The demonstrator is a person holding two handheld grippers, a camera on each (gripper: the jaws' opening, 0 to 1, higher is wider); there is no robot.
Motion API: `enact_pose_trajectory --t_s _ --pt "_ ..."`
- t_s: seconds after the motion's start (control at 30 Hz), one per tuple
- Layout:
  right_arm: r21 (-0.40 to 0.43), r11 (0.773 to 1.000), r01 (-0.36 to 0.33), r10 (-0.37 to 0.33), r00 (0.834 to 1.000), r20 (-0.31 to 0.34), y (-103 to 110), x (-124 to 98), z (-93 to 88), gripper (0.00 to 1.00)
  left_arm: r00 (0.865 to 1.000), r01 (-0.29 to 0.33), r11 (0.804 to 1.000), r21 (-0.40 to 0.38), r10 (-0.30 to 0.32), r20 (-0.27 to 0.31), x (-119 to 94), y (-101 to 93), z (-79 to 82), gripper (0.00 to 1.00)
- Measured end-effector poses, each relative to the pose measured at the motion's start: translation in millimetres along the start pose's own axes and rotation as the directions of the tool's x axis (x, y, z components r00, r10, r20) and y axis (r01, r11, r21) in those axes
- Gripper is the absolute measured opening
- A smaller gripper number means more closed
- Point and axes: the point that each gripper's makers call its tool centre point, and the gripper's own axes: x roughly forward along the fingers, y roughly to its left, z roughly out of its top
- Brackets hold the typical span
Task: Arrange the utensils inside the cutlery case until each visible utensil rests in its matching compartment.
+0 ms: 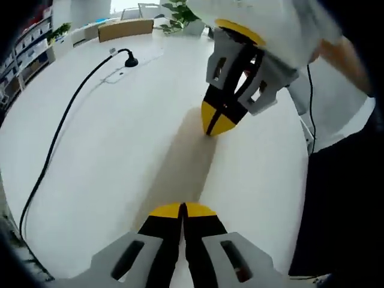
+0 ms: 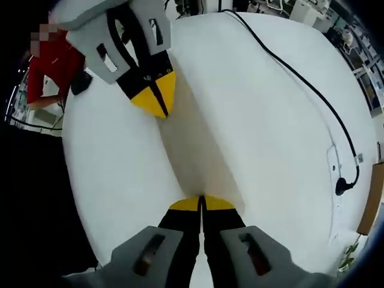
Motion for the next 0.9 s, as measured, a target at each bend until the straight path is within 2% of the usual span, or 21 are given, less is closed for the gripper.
enact_pose_trajectory --t_s 0.03,0.07,0.1,0.17,0.27,0.3,0.37,0.4,0.47,0.6,0.67,0.7,0.73,0.77,0.8,0.87,0.9 --pt "0.002 1.000 -0.002 0.002 1.000 0.002 -0.2 0.0 0.0 0.00 0.999 -0.007 1.000 0.014 0.007 -0.047 -4.2 1.4 -11.7 0.00" --pt "0.009 1.000 -0.005 0.005 1.000 0.006 0.1 0.1 0.3 0.00 0.995 -0.003 1.000 -0.014 0.001 -0.100 -8.8 2.3 -24.1 0.00" --pt "0.011 1.000 -0.006 0.006 1.000 0.005 0.7 0.3 0.6 0.00 0.990 -0.015 1.000 -0.007 0.014 -0.139 -12.9 5.3 -32.4 0.00" --pt "0.004 1.000 -0.005 0.005 1.000 0.000 0.3 1.1 1.1 0.00 0.988 -0.024 1.000 0.015 0.026 -0.154 -15.1 10.2 -39.0 0.00" --pt "-0.001 1.000 -0.008 0.008 1.000 -0.010 0.9 1.6 1.3 0.00 0.990 -0.003 0.999 -0.047 -0.003 -0.144 -13.8 10.2 -37.6 0.00" --pt "-0.003 1.000 -0.010 0.009 1.000 -0.013 0.8 1.6 1.0 0.00 0.987 -0.001 1.000 -0.031 -0.004 -0.161 -12.9 9.8 -36.9 0.00" --pt "-0.006 1.000 -0.011 0.010 1.000 -0.016 0.5 2.0 1.0 0.00 0.976 0.012 0.999 0.051 -0.001 -0.216 -12.3 8.5 -37.4 0.00" --pt "-0.006 1.000 -0.011 0.011 1.000 -0.017 0.5 2.2 1.2 0.00 0.973 0.018 0.998 0.063 -0.003 -0.231 -11.8 8.4 -37.2 0.00" --pt "-0.004 1.000 -0.010 0.009 1.000 -0.017 0.8 1.8 1.2 0.00 0.970 0.014 0.999 0.052 -0.001 -0.243 -10.5 7.7 -36.6 0.00" --pt "-0.001 1.000 -0.008 0.008 1.000 -0.017 3.0 1.2 -0.2 0.00 0.975 0.060 0.998 0.036 -0.051 -0.214 -11.8 6.3 -39.1 0.00" --pt "-0.003 1.000 -0.001 0.001 1.000 -0.013 3.0 1.4 -0.1 0.00 0.977 0.056 0.998 0.031 -0.048 -0.207 -11.8 7.5 -38.9 0.00" --pt "-0.031 1.000 0.006 -0.006 1.000 -0.003 0.6 1.4 0.8 0.00 0.978 0.065 0.994 0.092 -0.045 -0.202 -12.2 9.4 -36.8 0.00" --pt "-0.017 1.000 -0.019 0.019 1.000 0.001 1.6 0.3 0.0 0.00 0.978 0.078 0.994 0.073 -0.062 -0.201 -13.5 7.7 -39.4 0.00" --pt "0.081 0.995 -0.059 0.055 0.998 0.042 2.3 0.0 0.9 0.00 0.980 0.070 0.997 -0.012 -0.071 -0.188 -14.5 7.8 -39.5 0.00" --pt "0.085 0.994 -0.071 0.067 0.996 0.055 2.0 -0.7 -0.2 0.00 0.979 0.065 0.997 -0.037 -0.071 -0.190 -14.9 8.7 -40.0 0.00" --pt "0.000 0.999 -0.050 0.050 0.996 0.069 1.0 0.1 0.7 0.00 0.977 0.055 0.998 0.028 -0.048 -0.206 -13.9 8.2 -39.2 0.00" --pt "-0.009 0.999 -0.037 0.037 0.998 0.049 2.8 0.6 0.7 0.00 0.974 0.047 0.996 0.078 -0.029 -0.226 -14.0 8.1 -39.0 0.00"
